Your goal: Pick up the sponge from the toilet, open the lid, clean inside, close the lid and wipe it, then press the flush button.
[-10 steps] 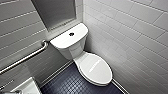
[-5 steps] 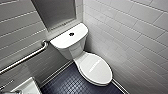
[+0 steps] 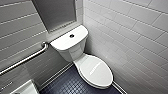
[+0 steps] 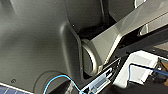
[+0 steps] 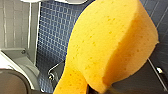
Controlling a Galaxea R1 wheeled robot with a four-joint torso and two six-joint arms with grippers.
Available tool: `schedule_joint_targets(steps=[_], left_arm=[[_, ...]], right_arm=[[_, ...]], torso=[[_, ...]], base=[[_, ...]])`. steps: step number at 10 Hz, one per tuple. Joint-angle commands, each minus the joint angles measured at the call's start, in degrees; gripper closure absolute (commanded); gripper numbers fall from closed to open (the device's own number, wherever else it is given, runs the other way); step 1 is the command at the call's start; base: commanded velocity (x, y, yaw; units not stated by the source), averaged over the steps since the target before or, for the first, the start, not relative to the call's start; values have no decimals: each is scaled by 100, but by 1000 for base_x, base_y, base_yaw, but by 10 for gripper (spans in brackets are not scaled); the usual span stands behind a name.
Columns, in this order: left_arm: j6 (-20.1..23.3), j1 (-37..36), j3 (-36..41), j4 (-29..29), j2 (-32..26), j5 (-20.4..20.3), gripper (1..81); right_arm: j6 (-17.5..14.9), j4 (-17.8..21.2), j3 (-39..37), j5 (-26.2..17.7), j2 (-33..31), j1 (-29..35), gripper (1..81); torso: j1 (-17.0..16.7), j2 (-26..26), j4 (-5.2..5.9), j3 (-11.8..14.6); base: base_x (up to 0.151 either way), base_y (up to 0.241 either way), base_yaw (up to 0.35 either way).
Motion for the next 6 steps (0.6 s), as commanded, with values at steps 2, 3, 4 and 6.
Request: schedule_joint_targets(steps=[2,3,4,6], left_arm=[[32,47,83,36,-32,636,10],[32,47,83,36,-32,636,10],[23,47,83,28,-32,645,10],[23,47,92,28,-23,645,10]], right_arm=[[38,0,606,-534,-666,929,811],[38,26,702,-745,-745,1210,811],[38,17,790,-842,-789,1474,811],[99,78,1132,-1156,-947,2186,811]], torso=[[487,-767,0,0],[618,-981,0,0],[750,-1191,0,0],[1021,-1628,0,0]], base=[[0,0,0],[0,0,0],[0,0,0],[0,0,0]])
